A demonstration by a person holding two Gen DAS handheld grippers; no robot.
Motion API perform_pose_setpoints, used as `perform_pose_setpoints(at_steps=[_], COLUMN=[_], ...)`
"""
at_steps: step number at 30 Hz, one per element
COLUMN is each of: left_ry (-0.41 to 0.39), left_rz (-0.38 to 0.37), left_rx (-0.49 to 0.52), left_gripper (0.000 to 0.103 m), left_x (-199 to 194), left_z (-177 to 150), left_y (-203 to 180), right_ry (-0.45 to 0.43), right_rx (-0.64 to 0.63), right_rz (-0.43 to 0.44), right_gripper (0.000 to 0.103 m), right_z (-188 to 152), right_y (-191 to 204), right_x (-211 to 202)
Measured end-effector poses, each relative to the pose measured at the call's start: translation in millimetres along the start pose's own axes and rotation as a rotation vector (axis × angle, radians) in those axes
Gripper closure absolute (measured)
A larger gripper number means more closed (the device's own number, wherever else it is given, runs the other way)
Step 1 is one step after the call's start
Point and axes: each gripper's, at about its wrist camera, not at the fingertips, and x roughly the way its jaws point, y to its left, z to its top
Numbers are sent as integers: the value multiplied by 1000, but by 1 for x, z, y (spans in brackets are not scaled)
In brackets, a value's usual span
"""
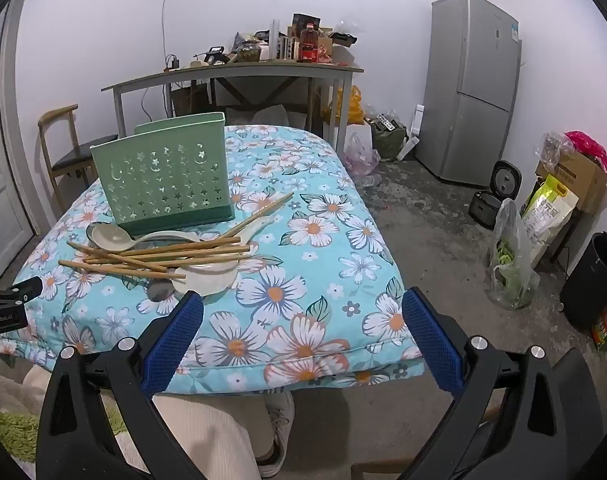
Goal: Organize utensils
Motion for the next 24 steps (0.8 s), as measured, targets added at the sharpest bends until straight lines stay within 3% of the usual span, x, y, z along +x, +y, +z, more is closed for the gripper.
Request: perform_pose_setpoints(at_steps=[24], left_ry=[13], left_rz=[-5], left_rx=[-3], left_gripper=[8], left_x=[1], left_z=[0], left_y=[0], right_ry=[-1], right_rx=[-7], right_rz=[-5], right_gripper=[6], right_z=[1], right_y=[1], right_x=[0])
